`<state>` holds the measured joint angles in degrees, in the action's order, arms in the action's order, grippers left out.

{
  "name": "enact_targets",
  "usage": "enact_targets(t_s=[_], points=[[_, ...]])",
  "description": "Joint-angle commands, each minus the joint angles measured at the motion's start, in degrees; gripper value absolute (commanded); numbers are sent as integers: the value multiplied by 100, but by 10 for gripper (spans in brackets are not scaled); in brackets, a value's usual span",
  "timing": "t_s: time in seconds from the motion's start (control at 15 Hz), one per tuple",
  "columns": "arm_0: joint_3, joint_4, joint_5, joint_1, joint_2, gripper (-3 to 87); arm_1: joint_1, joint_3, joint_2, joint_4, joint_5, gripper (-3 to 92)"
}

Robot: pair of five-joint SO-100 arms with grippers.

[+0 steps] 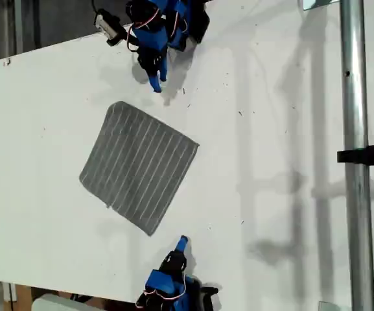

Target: Grasp corners of a towel and fold twice.

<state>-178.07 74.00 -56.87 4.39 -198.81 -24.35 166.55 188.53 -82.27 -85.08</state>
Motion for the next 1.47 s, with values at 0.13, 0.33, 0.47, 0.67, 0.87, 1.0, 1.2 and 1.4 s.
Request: enact_targets(t_s=[0.13,0.33,0.47,0.67,0.87,1.0,1.2,1.4], points=[[-70,-9,-3085,1898,-35,-26,870,-97,9,729,1960,-2],[-70,-9,-3067,1898,-35,-26,817,-97,9,694,1960,-2],[-70,-9,-3067,1890,-35,-26,791,-97,9,686,1960,-2],[-70,-9,-3103,1881,-35,-26,773,-105,9,686,1960,-2],[-70,0,-3138,1916,-35,-21,773,-123,9,650,1960,-3],[-44,0,-3164,1863,-35,-26,791,-158,9,624,1837,-3],[721,18,-2953,1740,9,-29,1143,-615,-185,545,1266,-3],[3041,519,-2347,2188,2109,-29,1037,-2118,-2347,958,1512,-3]])
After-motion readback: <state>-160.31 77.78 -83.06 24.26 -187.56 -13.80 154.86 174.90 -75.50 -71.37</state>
